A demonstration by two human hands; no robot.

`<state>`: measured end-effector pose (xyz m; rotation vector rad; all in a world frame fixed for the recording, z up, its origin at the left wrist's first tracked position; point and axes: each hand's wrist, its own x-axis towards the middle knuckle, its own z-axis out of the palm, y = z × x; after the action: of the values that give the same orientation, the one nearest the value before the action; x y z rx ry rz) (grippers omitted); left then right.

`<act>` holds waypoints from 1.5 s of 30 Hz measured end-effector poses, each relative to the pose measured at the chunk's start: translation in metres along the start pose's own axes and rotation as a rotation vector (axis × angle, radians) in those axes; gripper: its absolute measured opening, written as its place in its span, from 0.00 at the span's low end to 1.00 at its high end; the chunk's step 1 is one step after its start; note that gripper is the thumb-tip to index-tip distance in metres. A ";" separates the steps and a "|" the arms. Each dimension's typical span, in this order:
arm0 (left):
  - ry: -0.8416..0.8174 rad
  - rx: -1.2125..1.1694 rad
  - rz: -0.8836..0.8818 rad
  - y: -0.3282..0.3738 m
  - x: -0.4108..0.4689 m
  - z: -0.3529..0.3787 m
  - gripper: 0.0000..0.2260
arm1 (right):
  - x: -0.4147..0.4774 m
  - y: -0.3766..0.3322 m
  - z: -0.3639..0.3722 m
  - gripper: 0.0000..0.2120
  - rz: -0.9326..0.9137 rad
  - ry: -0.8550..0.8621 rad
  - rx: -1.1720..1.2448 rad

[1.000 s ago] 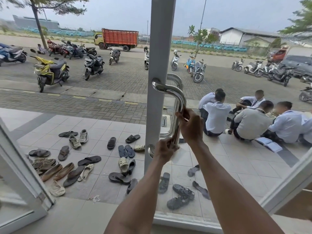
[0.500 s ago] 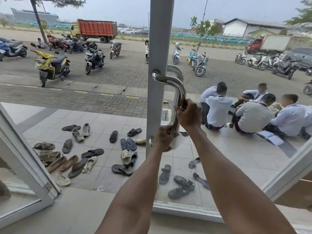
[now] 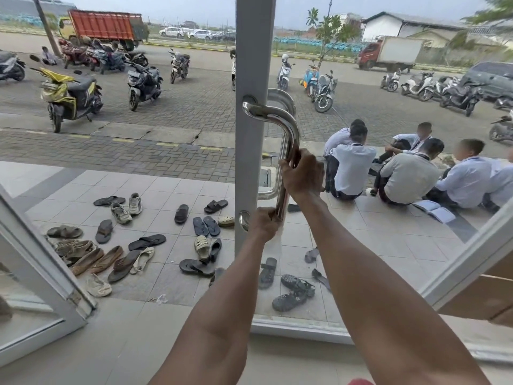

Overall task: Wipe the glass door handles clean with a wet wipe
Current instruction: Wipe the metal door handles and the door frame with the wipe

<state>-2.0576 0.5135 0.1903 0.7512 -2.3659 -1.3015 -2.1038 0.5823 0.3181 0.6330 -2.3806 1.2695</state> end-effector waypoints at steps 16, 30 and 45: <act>-0.035 -0.024 -0.028 -0.023 -0.004 0.016 0.07 | -0.006 0.005 0.010 0.12 -0.008 0.072 0.027; 0.045 -0.129 0.158 -0.012 -0.009 0.004 0.03 | -0.011 0.001 0.010 0.14 0.011 0.060 0.023; -0.074 0.906 0.185 -0.048 0.011 -0.029 0.11 | -0.009 0.007 0.013 0.14 -0.034 0.081 -0.001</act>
<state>-2.0378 0.4666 0.1653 0.6689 -2.9712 -0.1231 -2.1012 0.5768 0.3017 0.6078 -2.2953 1.2561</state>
